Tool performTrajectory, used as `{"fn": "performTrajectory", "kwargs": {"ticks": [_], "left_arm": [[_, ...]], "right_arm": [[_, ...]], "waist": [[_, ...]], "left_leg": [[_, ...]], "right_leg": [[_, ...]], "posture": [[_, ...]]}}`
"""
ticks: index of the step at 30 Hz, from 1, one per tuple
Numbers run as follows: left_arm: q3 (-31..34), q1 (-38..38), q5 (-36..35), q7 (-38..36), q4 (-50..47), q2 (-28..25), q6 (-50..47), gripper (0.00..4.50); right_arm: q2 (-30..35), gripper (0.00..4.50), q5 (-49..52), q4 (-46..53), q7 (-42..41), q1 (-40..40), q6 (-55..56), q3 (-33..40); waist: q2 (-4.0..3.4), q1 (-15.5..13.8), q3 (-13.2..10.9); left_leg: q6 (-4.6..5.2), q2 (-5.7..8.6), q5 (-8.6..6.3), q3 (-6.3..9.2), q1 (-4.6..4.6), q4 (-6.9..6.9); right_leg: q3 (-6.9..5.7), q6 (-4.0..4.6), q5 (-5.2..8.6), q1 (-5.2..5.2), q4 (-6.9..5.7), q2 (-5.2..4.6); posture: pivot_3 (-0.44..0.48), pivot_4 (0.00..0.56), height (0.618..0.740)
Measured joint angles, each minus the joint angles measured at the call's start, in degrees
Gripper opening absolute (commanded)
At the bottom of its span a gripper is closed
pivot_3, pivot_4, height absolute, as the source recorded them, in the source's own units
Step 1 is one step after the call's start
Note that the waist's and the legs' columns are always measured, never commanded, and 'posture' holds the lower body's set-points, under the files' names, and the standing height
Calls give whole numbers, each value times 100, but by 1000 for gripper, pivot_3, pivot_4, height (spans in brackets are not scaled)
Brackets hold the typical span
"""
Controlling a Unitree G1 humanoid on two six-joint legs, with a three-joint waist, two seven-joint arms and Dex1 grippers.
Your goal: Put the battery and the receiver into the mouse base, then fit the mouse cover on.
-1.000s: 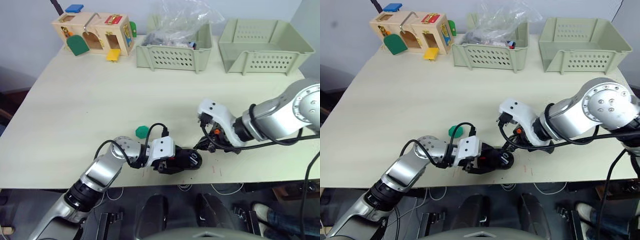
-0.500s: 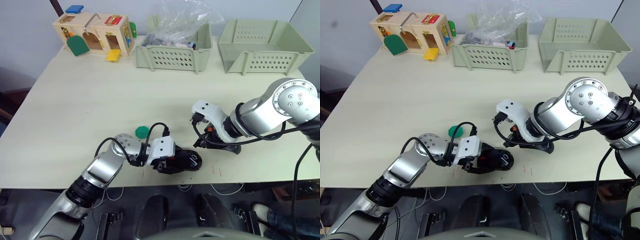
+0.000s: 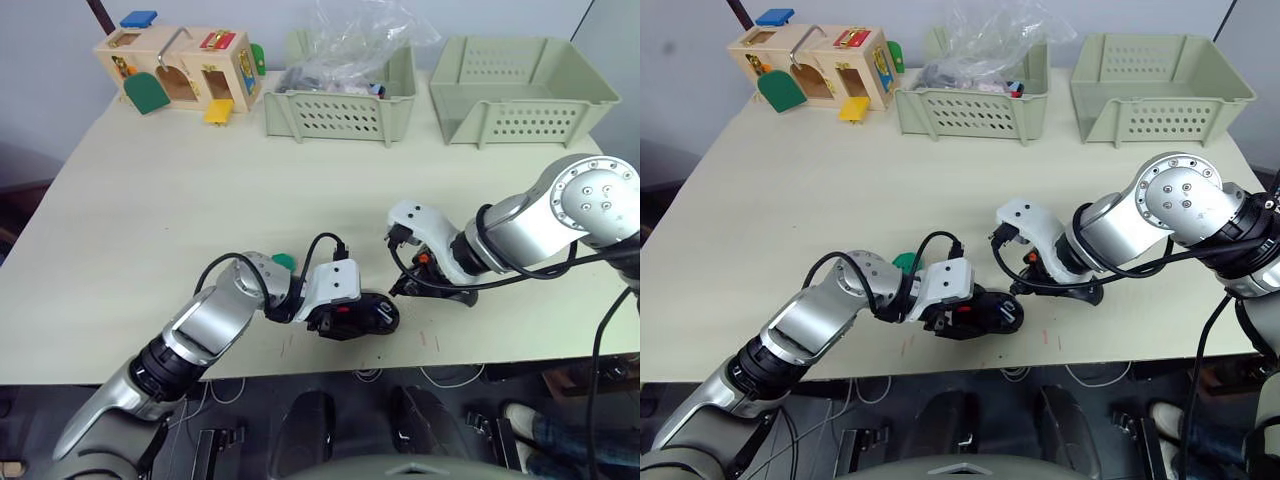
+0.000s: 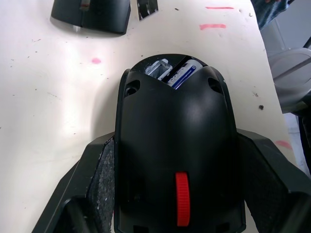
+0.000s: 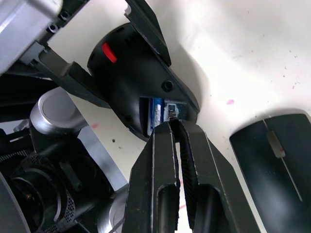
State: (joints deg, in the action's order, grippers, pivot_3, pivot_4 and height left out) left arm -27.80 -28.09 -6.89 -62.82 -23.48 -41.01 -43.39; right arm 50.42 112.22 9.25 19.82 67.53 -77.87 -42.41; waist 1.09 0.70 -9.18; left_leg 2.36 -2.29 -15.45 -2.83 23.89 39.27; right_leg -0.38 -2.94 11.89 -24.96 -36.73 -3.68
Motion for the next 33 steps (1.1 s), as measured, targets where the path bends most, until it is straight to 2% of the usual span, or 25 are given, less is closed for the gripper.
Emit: {"fn": "performTrajectory", "kwargs": {"ticks": [7, 13, 33], "left_arm": [[-6, 63, -1, 136, -99, -5, -56, 2869], [54, 404, 11, 381, -99, -30, 378, 2869], [166, 635, -13, 418, 56, -22, 793, 2869]], "right_arm": [[-163, 0, 0, 101, 251, -210, 123, -8], [-185, 0, 0, 101, 392, -327, 184, -8], [-433, 0, 0, 219, 839, -476, 201, -69]], "waist": [[0, -1, 0], [0, -7, 0], [0, 0, 0]], "left_leg": [[0, 0, 0, 0, 0, 0], [0, 0, 0, 0, 0, 0], [0, 0, 0, -1, -1, 0]], "right_leg": [[0, 0, 0, 0, 0, 0], [0, 0, 0, 0, 0, -1], [1, 0, 0, 0, 0, -1]], "posture": [[0, 150, 740], [0, 150, 740], [0, 150, 740]]}}
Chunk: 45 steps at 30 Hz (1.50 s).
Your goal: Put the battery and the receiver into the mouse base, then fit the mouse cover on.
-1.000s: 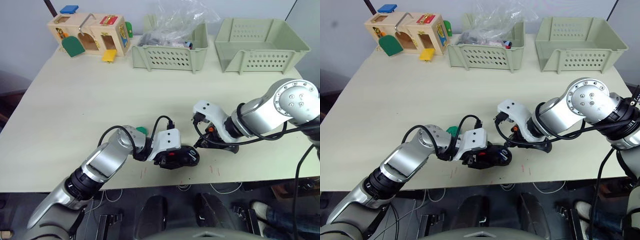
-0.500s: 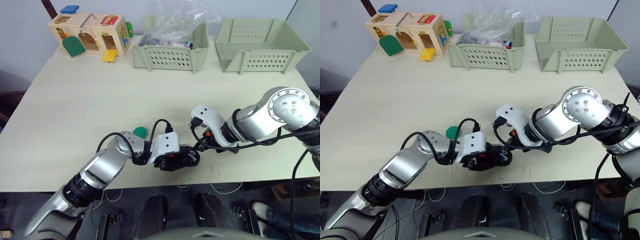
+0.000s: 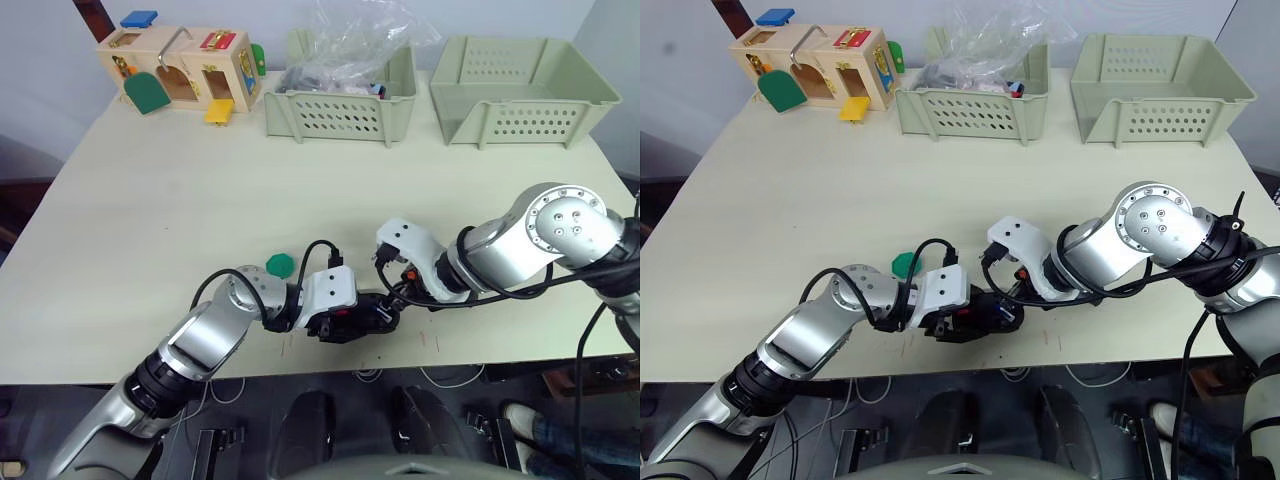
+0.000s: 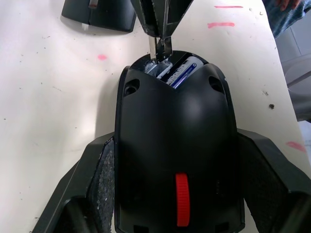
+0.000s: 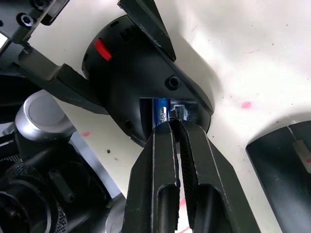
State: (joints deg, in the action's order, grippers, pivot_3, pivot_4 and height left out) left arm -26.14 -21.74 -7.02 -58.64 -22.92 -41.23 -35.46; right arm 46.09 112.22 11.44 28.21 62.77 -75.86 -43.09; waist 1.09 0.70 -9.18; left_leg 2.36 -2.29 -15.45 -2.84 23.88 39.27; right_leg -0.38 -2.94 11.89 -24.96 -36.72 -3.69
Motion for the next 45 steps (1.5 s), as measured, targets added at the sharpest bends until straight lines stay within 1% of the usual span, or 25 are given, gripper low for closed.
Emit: {"fn": "performTrajectory", "kwargs": {"ticks": [27, 45], "left_arm": [[83, 126, 3, -14, 111, -1, 219, 2869], [115, 190, 5, 12, 102, -1, 261, 2869]], "right_arm": [[-159, 0, 0, -37, 338, 11, -33, -146], [-386, 0, 4, -232, 506, 76, -146, -151]], "waist": [[-1, 5, 0], [-2, 10, 2]], "left_leg": [[0, -1, 0, 0, -2, -2], [0, -2, 0, 0, -4, -4]], "right_leg": [[0, 1, 0, 0, 0, 0], [0, 1, 0, 1, 0, 1]], "posture": [[0, 150, 740], [0, 150, 740]]}}
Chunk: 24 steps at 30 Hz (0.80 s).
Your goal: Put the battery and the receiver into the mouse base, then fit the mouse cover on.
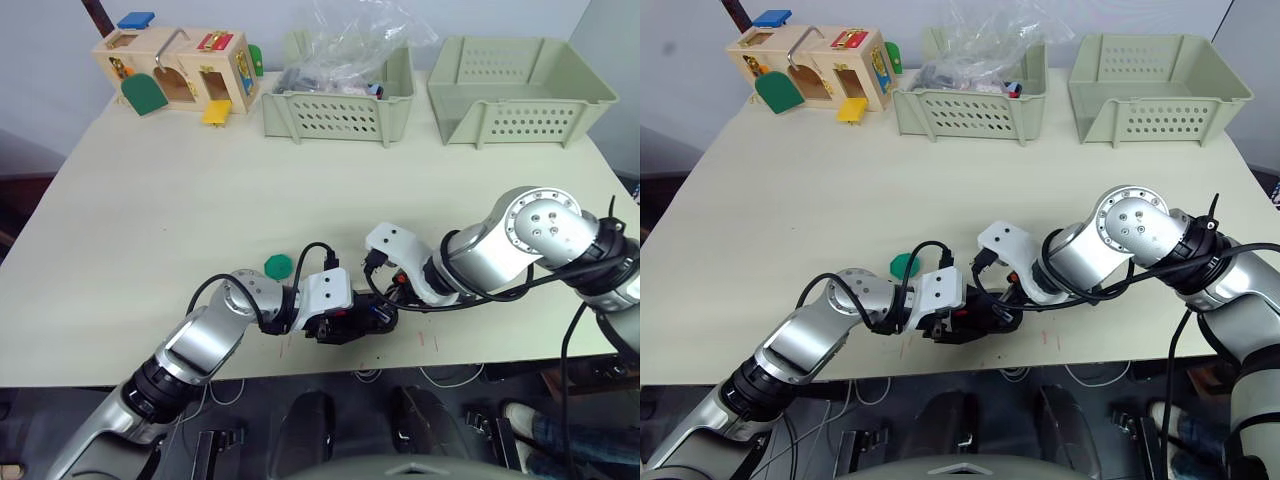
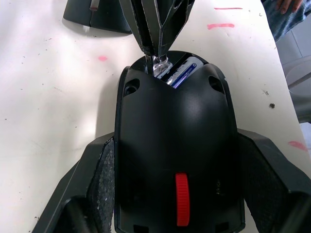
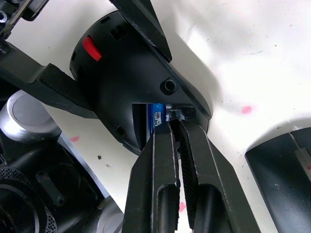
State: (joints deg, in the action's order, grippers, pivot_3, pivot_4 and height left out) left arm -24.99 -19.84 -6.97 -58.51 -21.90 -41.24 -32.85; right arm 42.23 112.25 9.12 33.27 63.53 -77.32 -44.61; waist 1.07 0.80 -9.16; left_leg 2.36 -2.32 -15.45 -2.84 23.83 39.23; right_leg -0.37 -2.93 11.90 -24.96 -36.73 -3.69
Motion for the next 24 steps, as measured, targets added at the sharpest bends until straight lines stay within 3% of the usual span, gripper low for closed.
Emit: {"fn": "performTrajectory", "kwargs": {"ticks": [24], "left_arm": [[21, 34, 5, 10, -9, -3, 7, 2869]], "right_arm": [[-385, 0, -485, -175, -250, 225, -531, -12]], "waist": [[-1, 8, 6]], "left_leg": [[0, -1, 0, 0, -3, -3]], "right_leg": [[0, 0, 0, 0, 0, 1]], "posture": [[0, 150, 740]]}}
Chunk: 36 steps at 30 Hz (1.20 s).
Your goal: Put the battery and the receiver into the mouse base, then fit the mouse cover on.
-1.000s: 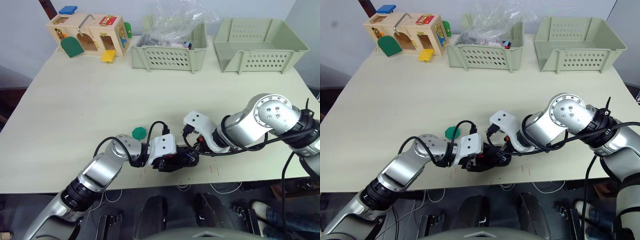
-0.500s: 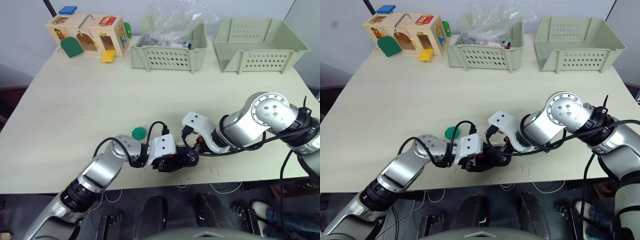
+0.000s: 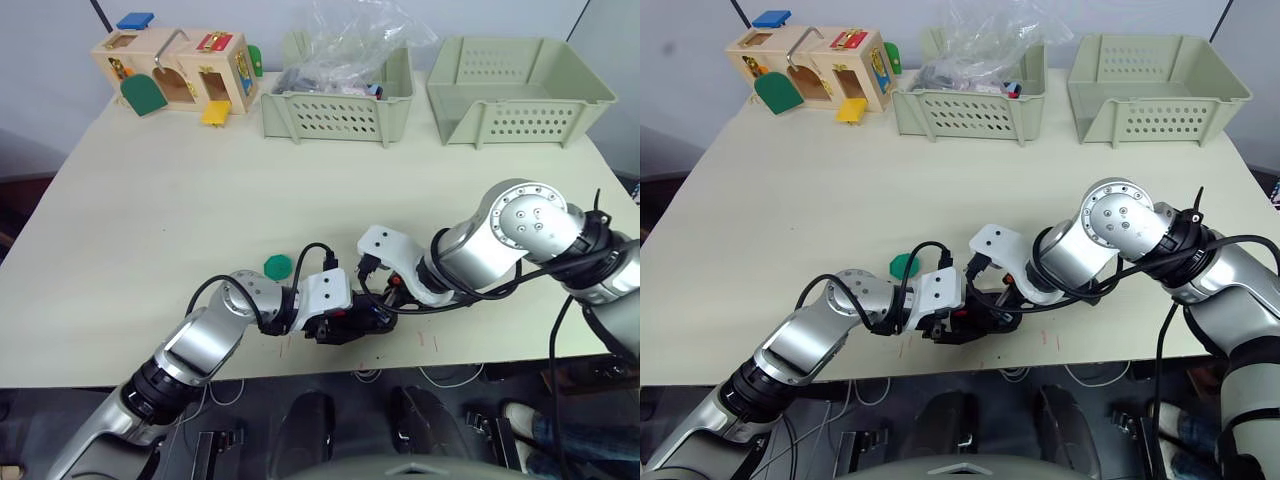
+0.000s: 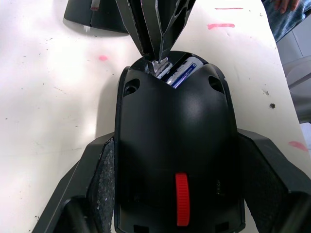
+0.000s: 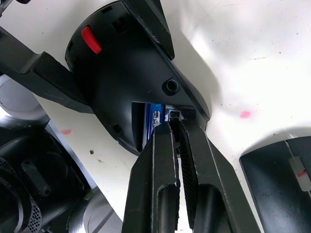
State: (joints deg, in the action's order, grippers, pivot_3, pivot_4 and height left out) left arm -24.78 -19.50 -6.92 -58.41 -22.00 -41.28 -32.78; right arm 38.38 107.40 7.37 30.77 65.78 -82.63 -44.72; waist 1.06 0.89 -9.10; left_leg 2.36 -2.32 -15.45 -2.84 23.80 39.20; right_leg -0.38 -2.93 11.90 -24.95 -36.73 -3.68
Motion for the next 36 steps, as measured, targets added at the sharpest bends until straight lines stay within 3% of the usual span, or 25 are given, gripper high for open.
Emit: {"fn": "performTrajectory", "kwargs": {"ticks": [21, 36], "left_arm": [[-7, -12, 0, 0, -6, 2, -41, 2869], [-24, -15, 0, 0, 8, 2, -43, 2869]], "right_arm": [[69, 0, -15, 102, 4, -158, 41, 97], [-33, 0, -814, 365, -622, -464, -279, 472]], "waist": [[2, 1, 5], [3, 0, 25]], "left_leg": [[0, 0, 0, 0, -1, -1], [0, 0, 0, 1, -2, -3]], "right_leg": [[0, 0, 0, 1, 0, 0], [0, 1, 1, 1, 2, 0]], "posture": [[0, 150, 740], [0, 150, 740]]}}
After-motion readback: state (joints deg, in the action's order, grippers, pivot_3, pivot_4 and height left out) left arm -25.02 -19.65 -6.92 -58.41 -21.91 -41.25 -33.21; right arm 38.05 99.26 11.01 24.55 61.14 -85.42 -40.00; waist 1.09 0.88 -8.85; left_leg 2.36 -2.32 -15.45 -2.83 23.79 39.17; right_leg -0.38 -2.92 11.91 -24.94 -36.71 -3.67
